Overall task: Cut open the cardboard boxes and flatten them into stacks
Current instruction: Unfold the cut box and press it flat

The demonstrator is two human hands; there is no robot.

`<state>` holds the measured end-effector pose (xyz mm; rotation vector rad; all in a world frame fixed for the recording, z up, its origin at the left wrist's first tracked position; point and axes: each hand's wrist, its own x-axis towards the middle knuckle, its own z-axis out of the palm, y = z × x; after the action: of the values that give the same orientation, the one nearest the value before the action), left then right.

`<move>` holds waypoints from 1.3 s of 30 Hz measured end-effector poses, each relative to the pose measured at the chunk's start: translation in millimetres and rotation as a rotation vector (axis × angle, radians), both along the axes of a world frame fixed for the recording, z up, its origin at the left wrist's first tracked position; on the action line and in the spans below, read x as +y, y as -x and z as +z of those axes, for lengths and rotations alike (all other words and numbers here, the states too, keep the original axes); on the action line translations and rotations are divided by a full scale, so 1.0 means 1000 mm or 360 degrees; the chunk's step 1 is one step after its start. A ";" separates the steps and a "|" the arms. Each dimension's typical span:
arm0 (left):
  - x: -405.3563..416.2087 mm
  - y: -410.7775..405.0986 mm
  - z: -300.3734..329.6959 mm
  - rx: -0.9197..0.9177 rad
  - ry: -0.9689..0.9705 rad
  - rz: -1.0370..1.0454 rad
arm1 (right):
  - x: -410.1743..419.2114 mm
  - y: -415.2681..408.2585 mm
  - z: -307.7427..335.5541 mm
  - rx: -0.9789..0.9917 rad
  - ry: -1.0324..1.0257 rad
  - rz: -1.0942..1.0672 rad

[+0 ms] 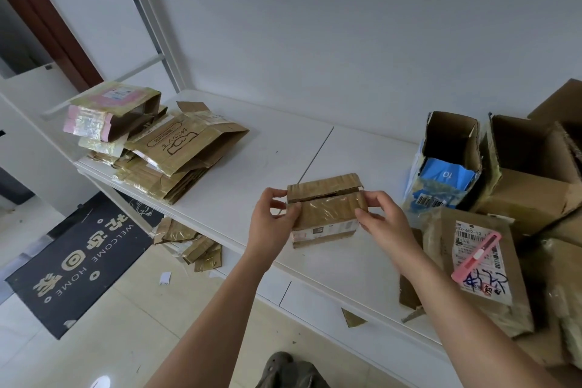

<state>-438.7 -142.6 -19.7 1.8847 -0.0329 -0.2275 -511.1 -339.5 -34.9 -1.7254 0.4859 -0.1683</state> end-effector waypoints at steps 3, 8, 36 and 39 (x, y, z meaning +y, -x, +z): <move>-0.001 0.000 -0.004 -0.0116 -0.0254 -0.0026 | 0.000 0.000 0.000 0.0034 -0.0036 -0.0020; -0.005 0.001 -0.007 -0.0128 -0.0488 -0.0137 | 0.003 0.003 0.002 0.0028 0.0022 -0.0042; -0.020 0.014 -0.018 -0.0044 -0.0505 -0.0090 | 0.018 0.008 -0.042 0.0127 0.0867 -0.0121; -0.020 0.018 -0.020 -0.0085 -0.0600 -0.0102 | 0.017 0.008 -0.042 0.0112 0.0804 -0.0071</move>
<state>-456.3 -162.9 -39.9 2.2672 -0.0925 -0.2396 -518.9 -322.7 -76.7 -2.2203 0.5665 -0.2812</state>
